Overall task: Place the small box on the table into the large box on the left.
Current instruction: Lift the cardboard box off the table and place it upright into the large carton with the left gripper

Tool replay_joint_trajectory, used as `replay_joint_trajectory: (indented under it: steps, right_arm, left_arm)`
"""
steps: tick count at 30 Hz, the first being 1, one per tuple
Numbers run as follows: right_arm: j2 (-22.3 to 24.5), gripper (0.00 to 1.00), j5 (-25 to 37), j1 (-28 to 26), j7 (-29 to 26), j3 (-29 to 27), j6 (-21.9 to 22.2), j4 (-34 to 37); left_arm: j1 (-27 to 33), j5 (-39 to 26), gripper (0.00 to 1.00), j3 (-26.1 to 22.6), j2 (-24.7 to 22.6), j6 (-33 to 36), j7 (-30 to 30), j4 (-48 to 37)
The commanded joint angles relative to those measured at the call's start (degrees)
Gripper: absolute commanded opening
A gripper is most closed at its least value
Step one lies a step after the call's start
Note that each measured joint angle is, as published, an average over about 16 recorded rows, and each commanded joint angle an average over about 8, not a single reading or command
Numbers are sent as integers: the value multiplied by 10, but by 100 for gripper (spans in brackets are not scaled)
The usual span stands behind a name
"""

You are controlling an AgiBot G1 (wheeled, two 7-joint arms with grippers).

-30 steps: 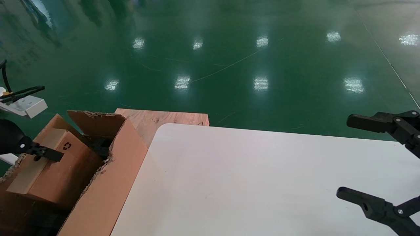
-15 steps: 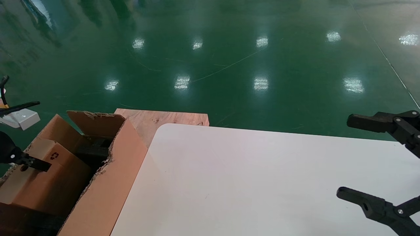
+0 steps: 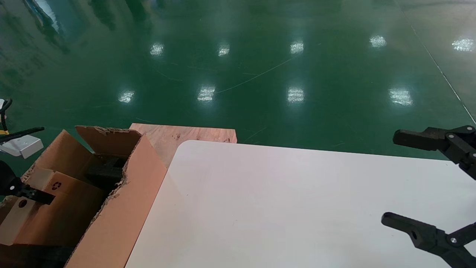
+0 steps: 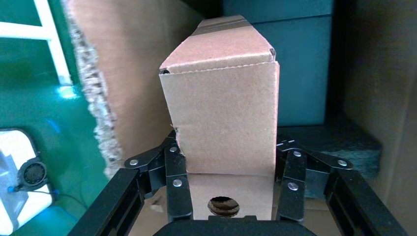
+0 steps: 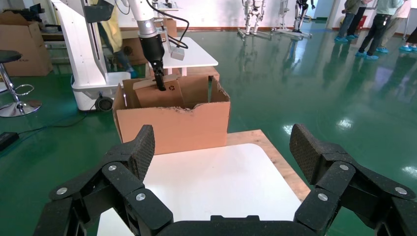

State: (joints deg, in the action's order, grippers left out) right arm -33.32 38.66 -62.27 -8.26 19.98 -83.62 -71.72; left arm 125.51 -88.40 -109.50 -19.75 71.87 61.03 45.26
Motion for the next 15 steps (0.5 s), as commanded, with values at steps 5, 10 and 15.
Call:
replay_joint_trajectory:
  steps: [5,10,15]
  right_arm:
    - [0,100,0,0,0,0,0,0]
    - [0,100,0,0,0,0,0,0]
    - [0,100,0,0,0,0,0,0]
  left_arm:
    - [-4,-1,0,-1,-5,-5,-10,-22]
    - [-7,4,0,0,-7,-6,-13,-31]
    - [-15,9,0,-1,-6,-12,-18,-45]
